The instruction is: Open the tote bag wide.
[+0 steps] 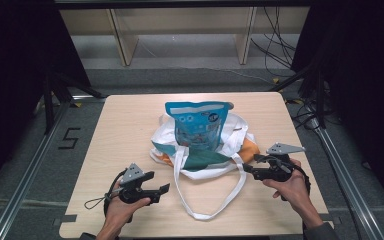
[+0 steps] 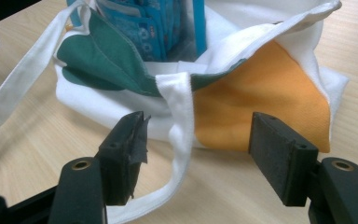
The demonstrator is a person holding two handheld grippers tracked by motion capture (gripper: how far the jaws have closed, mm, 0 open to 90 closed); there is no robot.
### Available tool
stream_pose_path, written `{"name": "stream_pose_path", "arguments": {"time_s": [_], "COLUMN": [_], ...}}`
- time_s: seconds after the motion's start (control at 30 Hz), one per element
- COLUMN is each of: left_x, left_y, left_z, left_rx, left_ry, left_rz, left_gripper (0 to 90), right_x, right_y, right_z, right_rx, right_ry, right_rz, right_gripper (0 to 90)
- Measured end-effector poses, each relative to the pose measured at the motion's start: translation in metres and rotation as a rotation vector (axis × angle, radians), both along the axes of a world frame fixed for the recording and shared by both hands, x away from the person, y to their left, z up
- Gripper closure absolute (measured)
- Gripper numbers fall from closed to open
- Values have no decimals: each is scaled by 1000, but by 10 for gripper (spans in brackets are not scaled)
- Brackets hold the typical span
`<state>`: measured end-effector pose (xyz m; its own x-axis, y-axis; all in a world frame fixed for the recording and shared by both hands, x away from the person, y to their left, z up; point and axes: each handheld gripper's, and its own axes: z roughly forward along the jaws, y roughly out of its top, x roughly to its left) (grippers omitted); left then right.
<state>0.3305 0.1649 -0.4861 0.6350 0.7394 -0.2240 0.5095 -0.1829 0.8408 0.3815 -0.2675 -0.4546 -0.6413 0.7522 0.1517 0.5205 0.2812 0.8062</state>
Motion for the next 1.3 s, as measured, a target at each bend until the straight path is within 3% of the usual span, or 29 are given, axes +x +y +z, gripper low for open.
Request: {"name": "stream_pose_path", "arguments": {"time_s": [0.1,0.17,0.2,0.23,0.27,0.33,0.37,0.47,0.53,0.6,0.77,0.83,0.87,0.93,0.97,1.1,1.13,1.17,1.2,1.27,1.3], "left_x": [-1,-2,-2,-2,-2,-4,-4,-7,-9,-11,-16,-20,-23,-26,-27,-33,-36,-38,-42,-44,-46], "left_y": [2,3,3,3,3,3,3,3,3,3,1,-1,-3,-5,-4,-5,-5,-6,-6,-7,-8], "left_z": [0,-1,-1,-2,-3,-2,-2,-2,-4,-6,-9,-9,-10,-11,-10,-11,-11,-12,-12,-13,-13], "left_rx": [2,17,17,24,29,26,24,25,31,25,40,56,62,65,89,85,90,84,107,96,98], "left_ry": [-1,-3,-3,-4,0,-2,-4,-6,-6,-2,-5,-2,-5,-6,-21,-12,-5,-7,-5,-4,-4], "left_rz": [1,5,5,3,-6,0,-5,-5,-8,-16,-36,-45,-39,-55,-71,-62,-63,-66,-80,-79,-91], "left_gripper": [223,210,205,205,202,197,195,183,152,151,151,152,151,152,152,152,152,152,152,151,152], "right_x": [-2,-7,-7,-5,-9,-11,-12,-16,-20,-25,-28,-33,-36,-38,-41,-48,-48,-53,-59,-61,-66], "right_y": [0,1,1,-1,0,0,0,1,2,3,2,2,3,1,3,1,0,1,1,1,-1], "right_z": [0,0,0,-2,-2,-5,-4,-7,-10,-11,-16,-17,-18,-18,-20,-22,-24,-25,-27,-27,-30], "right_rx": [-1,8,8,-2,18,2,-15,-4,-36,-34,-36,-49,-28,-52,-22,-40,-48,-32,-39,-43,-73], "right_ry": [12,46,46,-2,36,11,11,25,2,45,20,22,48,19,45,60,34,63,66,65,42], "right_rz": [4,-8,-8,9,3,10,8,10,4,-6,24,18,12,21,10,26,43,32,36,42,46], "right_gripper": [372,366,366,359,341,321,309,281,261,258,247,243,242,240,238,231,227,222,211,210,208]}}
